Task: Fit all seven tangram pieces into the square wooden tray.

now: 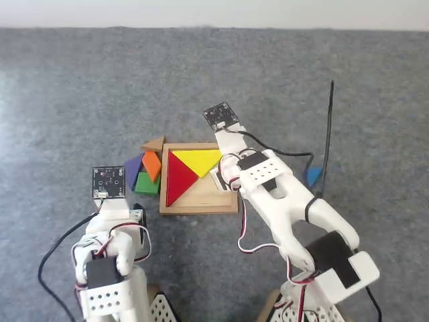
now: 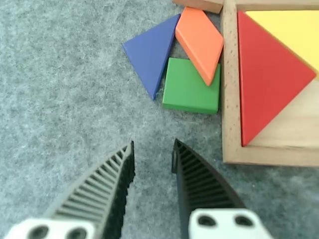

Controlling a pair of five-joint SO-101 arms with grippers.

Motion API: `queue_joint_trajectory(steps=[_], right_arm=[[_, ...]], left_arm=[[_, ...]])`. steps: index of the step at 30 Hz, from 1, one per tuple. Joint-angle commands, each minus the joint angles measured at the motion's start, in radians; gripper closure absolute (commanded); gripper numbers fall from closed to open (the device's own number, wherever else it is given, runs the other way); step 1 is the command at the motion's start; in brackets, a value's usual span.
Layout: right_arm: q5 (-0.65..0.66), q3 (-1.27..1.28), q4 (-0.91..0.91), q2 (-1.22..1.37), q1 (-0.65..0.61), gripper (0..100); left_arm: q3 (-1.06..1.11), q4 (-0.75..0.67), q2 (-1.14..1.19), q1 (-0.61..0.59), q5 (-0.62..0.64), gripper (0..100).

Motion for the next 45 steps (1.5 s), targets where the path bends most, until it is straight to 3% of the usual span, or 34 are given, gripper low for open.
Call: queue_joint_trajectory(steps=[1,18,22,24,36,45], right_arm=[[-0.011,-0.021,-0.019,-0.008,0.013,82.9],[-0.012,-0.104,0.01,0.134,0.025,83.0],[-0.015,-0.15,0.064,0.147,0.03,93.1],[-0.011,-0.157,0.061,0.145,0.05,99.8],[-0.014,-0.199,0.071,0.145,0.26,99.1],[-0.061,-0.199,0.11,0.142,0.278,99.0]], left_arm=[[-0.012,0.005,-0.021,-0.005,-0.003,88],[-0.012,0.005,-0.021,-0.005,-0.003,88],[-0.012,0.005,-0.021,-0.005,-0.003,88],[-0.012,0.005,-0.021,-0.005,-0.003,88],[-0.012,0.005,-0.021,-0.005,-0.003,88],[-0.012,0.005,-0.021,-0.005,-0.003,88]])
